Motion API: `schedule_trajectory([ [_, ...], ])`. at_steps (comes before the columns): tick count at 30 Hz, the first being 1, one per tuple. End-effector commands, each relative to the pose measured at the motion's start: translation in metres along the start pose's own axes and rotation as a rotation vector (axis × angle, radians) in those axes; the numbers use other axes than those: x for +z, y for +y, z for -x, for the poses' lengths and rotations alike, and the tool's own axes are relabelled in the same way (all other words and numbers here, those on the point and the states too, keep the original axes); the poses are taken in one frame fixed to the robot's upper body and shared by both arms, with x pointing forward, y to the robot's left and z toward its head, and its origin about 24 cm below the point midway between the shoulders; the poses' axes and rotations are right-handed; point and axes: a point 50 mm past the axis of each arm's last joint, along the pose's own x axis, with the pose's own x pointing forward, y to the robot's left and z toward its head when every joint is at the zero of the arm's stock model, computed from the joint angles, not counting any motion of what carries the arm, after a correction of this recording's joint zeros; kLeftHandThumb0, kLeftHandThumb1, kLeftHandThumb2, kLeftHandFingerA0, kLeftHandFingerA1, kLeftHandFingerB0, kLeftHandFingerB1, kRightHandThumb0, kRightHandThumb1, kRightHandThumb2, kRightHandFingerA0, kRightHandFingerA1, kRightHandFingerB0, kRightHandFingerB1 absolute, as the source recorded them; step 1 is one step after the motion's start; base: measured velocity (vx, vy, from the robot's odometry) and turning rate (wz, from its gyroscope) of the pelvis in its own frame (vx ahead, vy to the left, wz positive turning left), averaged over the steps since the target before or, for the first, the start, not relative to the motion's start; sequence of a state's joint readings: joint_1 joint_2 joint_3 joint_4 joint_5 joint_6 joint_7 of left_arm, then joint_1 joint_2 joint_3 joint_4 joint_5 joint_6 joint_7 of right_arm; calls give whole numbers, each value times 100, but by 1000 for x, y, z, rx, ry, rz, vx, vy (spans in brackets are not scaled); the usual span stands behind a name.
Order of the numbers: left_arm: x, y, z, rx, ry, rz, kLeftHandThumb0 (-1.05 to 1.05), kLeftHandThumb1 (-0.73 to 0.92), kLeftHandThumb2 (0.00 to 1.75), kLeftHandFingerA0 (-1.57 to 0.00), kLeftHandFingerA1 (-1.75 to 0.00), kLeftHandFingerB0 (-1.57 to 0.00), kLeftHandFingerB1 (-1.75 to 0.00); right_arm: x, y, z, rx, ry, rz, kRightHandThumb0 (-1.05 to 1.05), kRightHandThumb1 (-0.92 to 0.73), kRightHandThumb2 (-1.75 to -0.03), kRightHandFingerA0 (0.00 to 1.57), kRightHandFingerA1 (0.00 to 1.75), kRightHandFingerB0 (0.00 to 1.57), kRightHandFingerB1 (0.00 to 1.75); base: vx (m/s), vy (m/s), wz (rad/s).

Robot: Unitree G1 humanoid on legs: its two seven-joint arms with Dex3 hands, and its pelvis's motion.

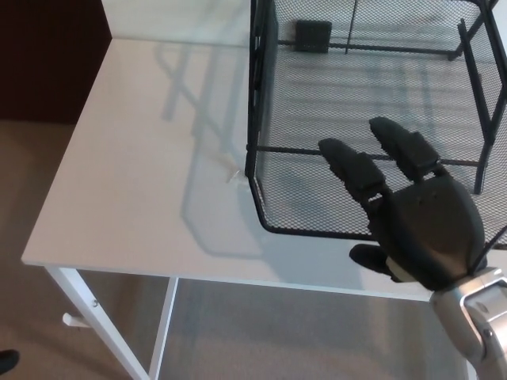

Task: The robot walk towards a table in front and then pushes a layer of a file tray back to its original position using its right hand

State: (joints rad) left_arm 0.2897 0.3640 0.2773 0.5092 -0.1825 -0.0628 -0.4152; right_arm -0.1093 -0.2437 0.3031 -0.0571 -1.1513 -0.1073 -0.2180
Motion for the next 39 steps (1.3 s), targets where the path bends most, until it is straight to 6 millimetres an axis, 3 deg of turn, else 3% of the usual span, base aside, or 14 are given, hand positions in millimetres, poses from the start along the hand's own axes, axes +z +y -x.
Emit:
schedule_trajectory([
  [1, 2, 4, 3, 4, 3, -21, -6, 49, 54, -41, -42, -43, -34, -13, 7, -5, 40, 49, 10, -52, -46, -54, 2, 32, 7, 26, 0, 0, 0],
  [4, 1, 4, 1, 10, 8, -19, -6, 48, 54, -42, -42, -42, -34, -17, 10, -10, 58, 59, 18, -51, -33, -74, 3, 21, 3, 29, 0, 0, 0],
  [5, 1, 4, 1, 11, 7, -19, -5, 48, 54, -43, -43, -42, -34, -17, 10, -12, 58, 60, 17, -51, -46, -59, 2, 28, 8, 25, 0, 0, 0],
  [7, 2, 4, 1, 10, 8, -36, -8, 47, 54, -43, -42, -43, -34, -19, 9, -18, 51, 66, 17, -51, -43, -53, 4, 29, 11, 25, 0, 0, 0],
  [10, 3, 3, 2, 5, 3, -16, -4, 49, 54, -42, -42, -43, -34, -23, 9, -25, 49, 77, 30, -52, -42, -53, 4, 29, 10, 26, 0, 0, 0],
  [12, 2, 4, 2, 7, 2, -15, -4, 49, 54, -41, -42, -44, -34, -26, 10, -30, 57, 89, 40, -52, -34, -72, 6, 22, 7, 25, 0, 0, 0],
  [15, 2, 3, 2, 7, 4, -19, -5, 49, 54, -42, -43, -44, -34, -29, 8, -40, 61, 103, 49, -55, -41, -53, 2, 29, 6, 26, 0, 0, 0],
  [19, 4, 4, 1, 5, -2, -21, -5, 50, 55, -41, -43, -44, -34, -31, 2, -53, 57, 102, 36, -48, -32, -73, 1, 18, 5, 26, 0, 0, 0],
  [23, 3, 2, 2, 0, 2, -10, -7, 49, 55, -41, -43, -44, -34, -32, 0, -58, 55, 103, 35, -51, -34, -73, 0, 14, 5, 25, 0, 0, 0],
  [27, 5, 2, 2, 6, 1, -24, -4, 49, 54, -42, -43, -44, -34, -27, -8, -68, 5, 81, 47, -52, -42, -53, 2, 26, 12, 26, 0, 0, 0],
  [33, 4, 1, 2, 4, 5, -32, -6, 48, 54, -41, -42, -44, -34, -24, -8, -70, 18, 87, 54, -49, -34, -70, 2, 18, 8, 26, 0, 0, 0],
  [35, 5, 1, 2, 1, 3, -39, -6, 48, 54, -42, -42, -43, -34, -24, -3, -66, 20, 88, 46, -48, -42, -53, 2, 24, 11, 25, 0, 0, 0],
  [36, 6, 2, 2, 0, 5, -46, -7, 48, 54, -42, -42, -43, -34, -23, -2, -63, 24, 85, 39, -52, -35, -71, 1, 15, 8, 27, 0, 0, 0],
  [39, 6, 2, 1, -1, 4, -40, -6, 48, 54, -42, -42, -44, -34, -20, -1, -56, 42, 71, 22, -62, -40, -72, 0, 1, 11, 16, 0, 0, 0],
])
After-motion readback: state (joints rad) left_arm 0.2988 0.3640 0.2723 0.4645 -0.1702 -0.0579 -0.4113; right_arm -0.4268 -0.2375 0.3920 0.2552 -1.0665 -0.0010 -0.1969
